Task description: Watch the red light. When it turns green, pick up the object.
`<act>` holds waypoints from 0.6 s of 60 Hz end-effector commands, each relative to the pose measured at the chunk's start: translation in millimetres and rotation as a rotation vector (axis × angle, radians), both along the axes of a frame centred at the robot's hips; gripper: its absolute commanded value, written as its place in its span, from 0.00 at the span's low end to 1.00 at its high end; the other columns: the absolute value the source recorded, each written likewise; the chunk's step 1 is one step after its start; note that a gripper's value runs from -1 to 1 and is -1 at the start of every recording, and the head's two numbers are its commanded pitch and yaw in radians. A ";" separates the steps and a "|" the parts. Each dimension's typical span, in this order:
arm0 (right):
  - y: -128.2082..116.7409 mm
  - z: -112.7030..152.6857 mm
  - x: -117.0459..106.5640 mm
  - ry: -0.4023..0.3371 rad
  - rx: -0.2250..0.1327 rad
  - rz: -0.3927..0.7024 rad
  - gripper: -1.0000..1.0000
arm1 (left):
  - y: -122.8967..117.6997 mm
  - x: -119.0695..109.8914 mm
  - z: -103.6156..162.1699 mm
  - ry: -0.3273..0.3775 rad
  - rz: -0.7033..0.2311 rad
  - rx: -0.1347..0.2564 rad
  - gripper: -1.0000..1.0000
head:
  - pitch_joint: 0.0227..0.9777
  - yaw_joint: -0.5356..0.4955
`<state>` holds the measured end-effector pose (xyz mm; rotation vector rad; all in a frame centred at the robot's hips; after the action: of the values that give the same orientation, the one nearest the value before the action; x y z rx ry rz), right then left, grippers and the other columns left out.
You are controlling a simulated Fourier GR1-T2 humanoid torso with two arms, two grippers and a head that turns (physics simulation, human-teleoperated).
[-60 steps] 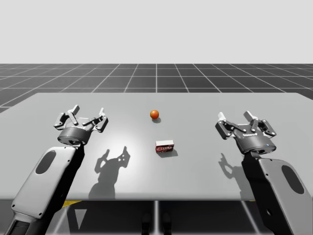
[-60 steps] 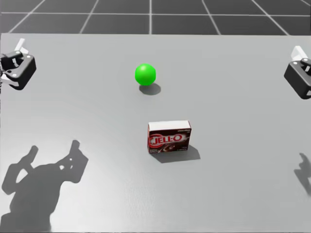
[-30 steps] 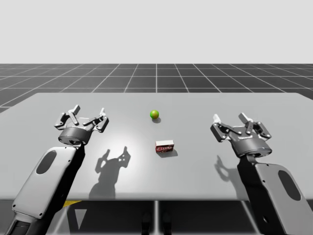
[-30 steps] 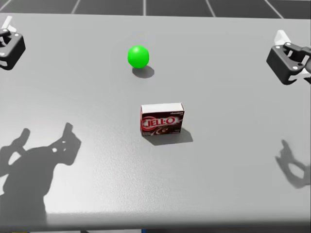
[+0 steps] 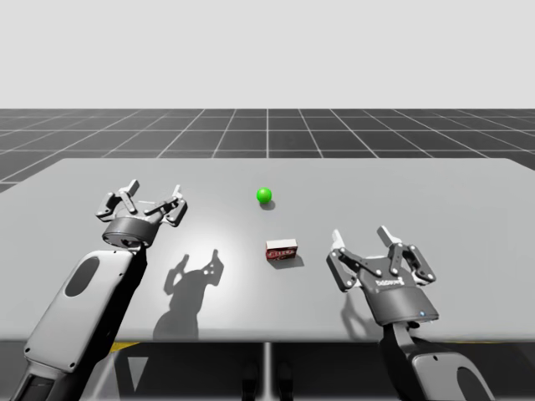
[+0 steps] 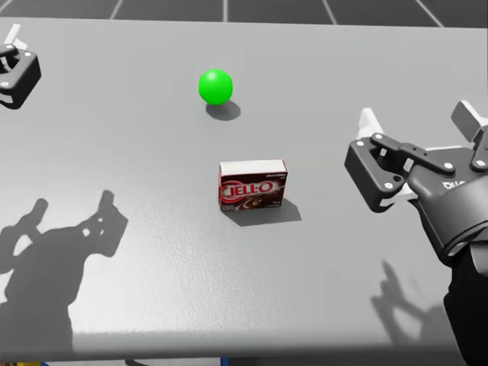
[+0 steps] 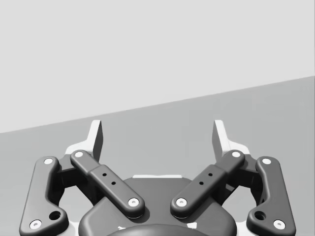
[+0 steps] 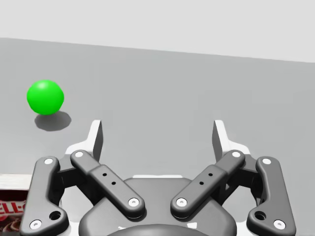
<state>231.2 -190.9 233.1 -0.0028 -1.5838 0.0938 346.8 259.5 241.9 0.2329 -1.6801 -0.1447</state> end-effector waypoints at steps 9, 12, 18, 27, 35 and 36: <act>47.8 -40.1 -30.0 0.079 -0.003 0.033 0.00 | -1.4 0.6 -0.8 0.002 -0.003 0.003 0.00 | 0.86 0.47; 52.5 -42.9 -30.9 0.085 -0.002 0.039 0.00 | -1.5 0.8 -1.1 0.003 -0.004 0.003 0.00 | 0.86 0.47; 68.0 -48.9 -32.9 0.104 0.012 0.063 0.00 | -1.8 0.8 -1.1 0.004 -0.005 0.003 0.00 | 0.86 0.47; 85.5 -52.8 -32.2 0.129 0.084 0.063 0.00 | -2.4 0.6 -1.3 0.005 -0.006 0.004 0.00 | 0.86 0.47; 101.4 -60.8 -30.9 0.163 0.093 0.065 0.00 | -2.9 0.8 -1.8 0.007 -0.006 0.006 0.00 | 0.86 0.47; 102.7 -61.2 -30.7 0.169 0.095 0.063 0.00 | -2.9 0.8 -1.8 0.007 -0.007 0.006 0.00 | 0.86 0.47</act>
<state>200.7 -105.7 180.5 0.1079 -1.4485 0.0823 347.3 257.2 240.6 0.2310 -1.6755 -0.1532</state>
